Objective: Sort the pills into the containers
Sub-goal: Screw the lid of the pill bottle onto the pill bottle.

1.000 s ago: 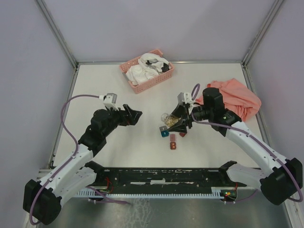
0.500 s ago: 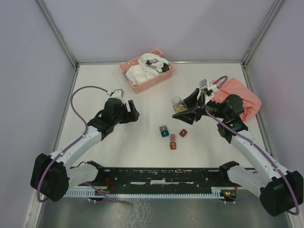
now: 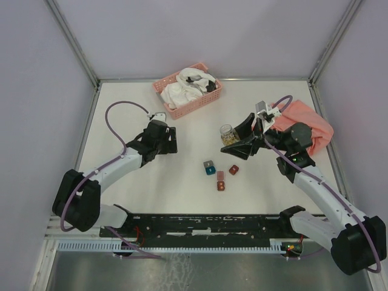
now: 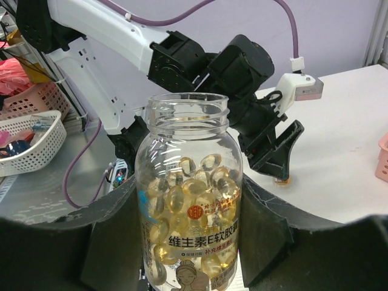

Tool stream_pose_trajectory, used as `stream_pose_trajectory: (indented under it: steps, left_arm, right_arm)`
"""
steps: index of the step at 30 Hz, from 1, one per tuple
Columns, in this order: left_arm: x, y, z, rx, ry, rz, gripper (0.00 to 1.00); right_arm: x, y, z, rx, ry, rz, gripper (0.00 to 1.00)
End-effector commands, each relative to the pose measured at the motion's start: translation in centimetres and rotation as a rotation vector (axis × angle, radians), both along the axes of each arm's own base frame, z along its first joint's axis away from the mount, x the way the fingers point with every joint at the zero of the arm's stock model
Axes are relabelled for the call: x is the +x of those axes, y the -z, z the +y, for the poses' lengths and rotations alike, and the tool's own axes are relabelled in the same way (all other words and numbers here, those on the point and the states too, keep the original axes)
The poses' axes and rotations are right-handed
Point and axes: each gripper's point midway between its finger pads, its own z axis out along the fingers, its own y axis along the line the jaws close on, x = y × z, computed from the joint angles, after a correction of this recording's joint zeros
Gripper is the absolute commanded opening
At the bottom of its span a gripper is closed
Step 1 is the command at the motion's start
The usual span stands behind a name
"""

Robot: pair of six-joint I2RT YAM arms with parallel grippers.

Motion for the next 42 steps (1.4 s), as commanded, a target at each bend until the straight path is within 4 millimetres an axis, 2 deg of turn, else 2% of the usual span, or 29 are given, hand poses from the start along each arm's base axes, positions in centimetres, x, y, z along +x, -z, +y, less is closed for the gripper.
stream_pose_trajectory:
  steps: [1, 6, 14, 19, 25, 33, 42]
  left_arm:
    - [1.9, -1.2, -0.4, 0.026, 0.017, -0.065, 0.83]
    - [2.1, 0.7, 0.0, 0.075, 0.012, -0.023, 0.76]
    - [3.3, 3.7, 0.6, 0.177, 0.002, 0.043, 0.71]
    - [4.1, 4.4, 1.1, 0.21, -0.015, 0.059, 0.68]
    - [4.0, 5.6, 2.0, 0.212, -0.028, 0.098, 0.62]
    - [3.5, 6.1, 1.1, 0.166, 0.004, 0.122, 0.58]
    - [3.0, 6.1, 1.3, 0.165, -0.003, 0.132, 0.57]
  right_arm:
    - [-0.9, -1.9, -0.2, 0.027, -0.029, -0.097, 0.02]
    - [-0.3, -0.9, -0.1, 0.006, -0.025, -0.069, 0.02]
    - [0.2, -0.2, -0.1, -0.016, -0.019, -0.061, 0.02]
    - [0.5, 0.0, -0.2, -0.021, -0.015, -0.056, 0.02]
    - [0.6, 0.1, -0.2, -0.024, -0.015, -0.05, 0.02]
    - [0.6, 0.1, -0.2, -0.024, -0.013, -0.047, 0.02]
    - [0.6, 0.0, -0.3, -0.023, -0.012, -0.048, 0.02]
